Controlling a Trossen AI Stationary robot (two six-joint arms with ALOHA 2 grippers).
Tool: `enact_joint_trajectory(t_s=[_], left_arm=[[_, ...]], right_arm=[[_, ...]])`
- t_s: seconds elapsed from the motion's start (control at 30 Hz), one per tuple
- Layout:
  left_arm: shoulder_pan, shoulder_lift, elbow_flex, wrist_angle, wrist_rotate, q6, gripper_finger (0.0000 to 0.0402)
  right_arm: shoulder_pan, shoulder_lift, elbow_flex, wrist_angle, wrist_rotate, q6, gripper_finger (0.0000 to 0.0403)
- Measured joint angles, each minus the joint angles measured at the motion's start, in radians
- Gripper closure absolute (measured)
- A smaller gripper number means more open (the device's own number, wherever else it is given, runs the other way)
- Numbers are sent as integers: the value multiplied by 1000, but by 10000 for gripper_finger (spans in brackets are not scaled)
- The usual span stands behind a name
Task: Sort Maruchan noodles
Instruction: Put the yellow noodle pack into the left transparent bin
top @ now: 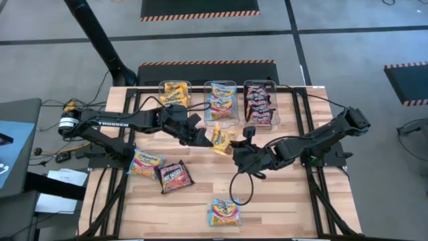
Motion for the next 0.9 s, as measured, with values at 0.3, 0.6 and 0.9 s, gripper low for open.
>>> enact_joint_trajectory(t_s=[0.3, 0.6, 0.9], left_arm=[[0, 0, 0, -14, 1, 12, 233], [-1, 0, 0, 11, 7, 26, 233], [-2, 0, -1, 49, 10, 85, 239]], right_arm=[[0, 0, 0, 62, -1, 0, 403], [14, -1, 51, 48, -26, -9, 403], [14, -3, 76, 39, -55, -32, 403]])
